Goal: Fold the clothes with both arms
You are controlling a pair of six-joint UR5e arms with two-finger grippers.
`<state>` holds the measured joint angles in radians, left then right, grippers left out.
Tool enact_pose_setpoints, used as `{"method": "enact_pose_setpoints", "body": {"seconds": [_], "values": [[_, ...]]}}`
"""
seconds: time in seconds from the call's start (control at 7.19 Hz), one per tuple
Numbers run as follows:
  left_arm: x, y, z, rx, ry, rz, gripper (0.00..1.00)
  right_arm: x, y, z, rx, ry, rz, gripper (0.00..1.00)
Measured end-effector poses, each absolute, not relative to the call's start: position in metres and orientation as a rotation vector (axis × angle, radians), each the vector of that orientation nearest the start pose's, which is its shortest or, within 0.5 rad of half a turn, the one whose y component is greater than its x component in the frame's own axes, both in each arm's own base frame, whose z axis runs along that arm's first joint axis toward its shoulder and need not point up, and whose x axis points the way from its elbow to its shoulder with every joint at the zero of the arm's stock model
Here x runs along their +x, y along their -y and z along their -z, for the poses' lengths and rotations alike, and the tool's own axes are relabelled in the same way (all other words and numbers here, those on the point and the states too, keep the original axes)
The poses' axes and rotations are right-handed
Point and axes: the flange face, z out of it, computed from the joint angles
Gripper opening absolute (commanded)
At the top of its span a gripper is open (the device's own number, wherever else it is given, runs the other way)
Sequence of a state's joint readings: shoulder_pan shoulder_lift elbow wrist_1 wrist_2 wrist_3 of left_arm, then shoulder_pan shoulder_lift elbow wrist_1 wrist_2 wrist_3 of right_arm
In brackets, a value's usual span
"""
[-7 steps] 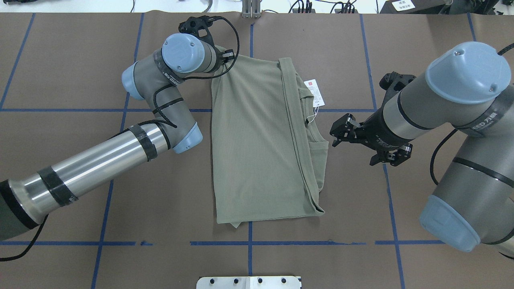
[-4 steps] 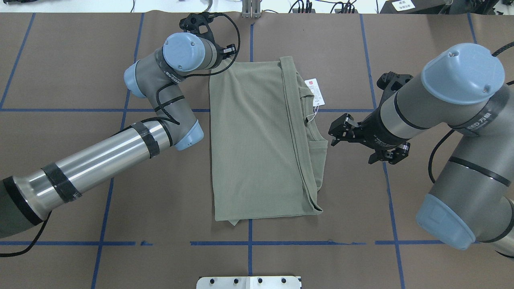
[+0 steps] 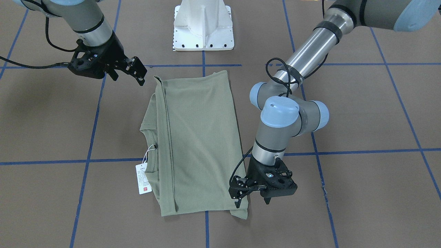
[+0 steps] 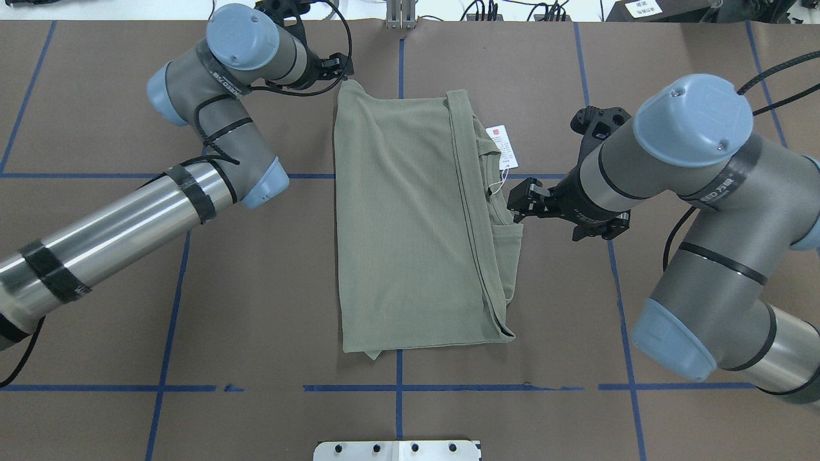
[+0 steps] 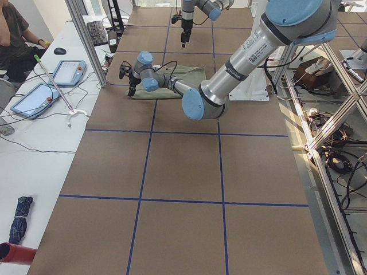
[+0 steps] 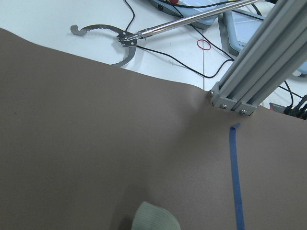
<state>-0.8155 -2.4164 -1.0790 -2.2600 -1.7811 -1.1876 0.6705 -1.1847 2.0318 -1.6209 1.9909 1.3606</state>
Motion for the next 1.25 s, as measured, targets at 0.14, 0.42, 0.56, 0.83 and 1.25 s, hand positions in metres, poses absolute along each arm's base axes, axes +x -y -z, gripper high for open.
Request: {"method": "enact_pose_setpoints", "body": {"seconds": [0.14, 0.42, 0.56, 0.83, 1.25], "values": [[0.455, 0.647, -0.276, 0.408, -0.970, 0.242, 1.00, -0.397, 0.417, -0.257, 0.005, 0.856, -0.222, 1.00], [0.411, 0.592, -0.255, 0.371, -1.001, 0.192, 1.00, -0.436, 0.408, -0.259, 0.071, 0.810, -0.142, 1.00], [0.394, 0.569, -0.237, 0.352, -1.020, 0.173, 1.00, -0.454, 0.400, -0.265, 0.089, 0.786, -0.087, 1.00], [0.375, 0.542, -0.211, 0.327, -1.049, 0.146, 1.00, -0.492, 0.382, -0.277, 0.097, 0.742, 0.010, 1.00], [0.372, 0.536, -0.205, 0.318, -1.057, 0.139, 1.00, -0.525, 0.346, -0.294, 0.090, 0.698, 0.136, 1.00]]}}
